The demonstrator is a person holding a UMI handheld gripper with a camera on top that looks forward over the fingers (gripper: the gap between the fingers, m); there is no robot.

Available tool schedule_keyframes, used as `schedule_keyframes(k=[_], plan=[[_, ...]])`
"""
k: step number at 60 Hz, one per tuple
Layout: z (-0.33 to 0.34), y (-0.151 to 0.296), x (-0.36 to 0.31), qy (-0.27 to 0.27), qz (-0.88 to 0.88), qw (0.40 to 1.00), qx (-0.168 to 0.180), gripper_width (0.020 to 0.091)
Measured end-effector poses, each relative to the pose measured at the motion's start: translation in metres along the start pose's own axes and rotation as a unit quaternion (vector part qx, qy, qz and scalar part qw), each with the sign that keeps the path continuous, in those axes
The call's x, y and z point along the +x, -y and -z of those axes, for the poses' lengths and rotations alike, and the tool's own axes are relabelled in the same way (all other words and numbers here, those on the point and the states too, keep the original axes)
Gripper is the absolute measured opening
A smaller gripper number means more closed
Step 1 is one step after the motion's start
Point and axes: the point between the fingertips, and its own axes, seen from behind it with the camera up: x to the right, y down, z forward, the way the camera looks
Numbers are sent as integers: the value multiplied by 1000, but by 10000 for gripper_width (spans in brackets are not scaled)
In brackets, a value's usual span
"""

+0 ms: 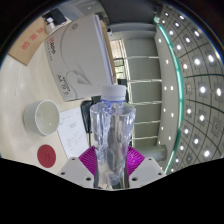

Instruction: Pour water

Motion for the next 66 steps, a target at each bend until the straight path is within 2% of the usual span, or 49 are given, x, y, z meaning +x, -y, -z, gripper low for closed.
schedule_keyframes(k=[10,18,26,37,45,52,54,57,64,66], plan=[[13,2,13,46,-235,971,28,345],[11,0,-1,109,-421,900,40,345],[3,-7,-33,152,-528,834,47,345],[-14,-16,-80,177,-585,789,58,344],[-31,-28,-109,189,-618,762,42,343],[-37,-37,-135,198,-620,758,28,347],[-35,-37,-132,191,-623,758,42,348],[-33,-38,-133,191,-619,760,46,347],[-30,-39,-134,189,-614,765,45,355],[-30,-39,-135,189,-613,766,45,379]])
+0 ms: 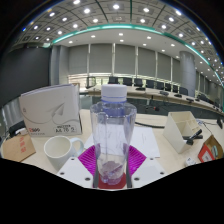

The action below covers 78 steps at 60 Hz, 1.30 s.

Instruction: Pour water

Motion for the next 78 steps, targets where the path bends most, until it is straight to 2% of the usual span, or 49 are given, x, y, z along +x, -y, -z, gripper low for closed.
schedule_keyframes(k=[7,11,13,15,16,18,22,25,38,51,62,78], plan=[[0,2,0,-3,-14,1000,2,476],[0,-3,0,0,-15,1000,-12,537],[1,-10,-1,3,-17,999,-28,660],[3,-12,-5,13,-18,999,-39,837],[4,-12,-7,19,-18,999,-42,875],[9,-12,-8,25,-17,999,-44,821],[20,-7,-5,17,-10,999,-46,869],[31,-3,-3,8,-6,999,-51,852],[99,10,-11,-22,-28,996,-83,862],[206,34,-38,-50,-33,995,-83,862],[310,29,-65,-70,2,992,-109,857],[402,27,-89,-57,6,994,-93,852]])
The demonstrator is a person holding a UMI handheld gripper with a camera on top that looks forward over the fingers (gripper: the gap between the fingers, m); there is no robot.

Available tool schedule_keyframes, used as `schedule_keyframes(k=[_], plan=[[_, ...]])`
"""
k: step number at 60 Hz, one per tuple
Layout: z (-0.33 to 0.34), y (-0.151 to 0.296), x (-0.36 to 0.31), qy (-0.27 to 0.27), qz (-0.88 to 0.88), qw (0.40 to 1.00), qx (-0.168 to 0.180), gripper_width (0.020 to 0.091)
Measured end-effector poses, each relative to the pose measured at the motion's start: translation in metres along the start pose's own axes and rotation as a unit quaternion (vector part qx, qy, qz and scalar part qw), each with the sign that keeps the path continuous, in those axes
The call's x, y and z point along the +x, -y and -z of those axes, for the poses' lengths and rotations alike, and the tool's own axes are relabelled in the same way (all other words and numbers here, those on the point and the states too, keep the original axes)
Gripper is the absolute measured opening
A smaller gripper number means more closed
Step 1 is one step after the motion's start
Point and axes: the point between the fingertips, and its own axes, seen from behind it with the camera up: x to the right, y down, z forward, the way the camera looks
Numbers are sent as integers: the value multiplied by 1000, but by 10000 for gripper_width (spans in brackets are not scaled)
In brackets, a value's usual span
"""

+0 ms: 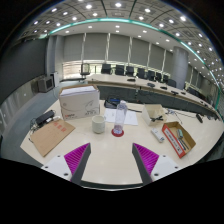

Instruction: Pour water

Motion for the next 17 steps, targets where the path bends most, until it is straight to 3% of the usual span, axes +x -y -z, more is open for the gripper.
schedule_keyframes(k=[17], plan=[[27,-7,24,-18,7,1000,14,855]])
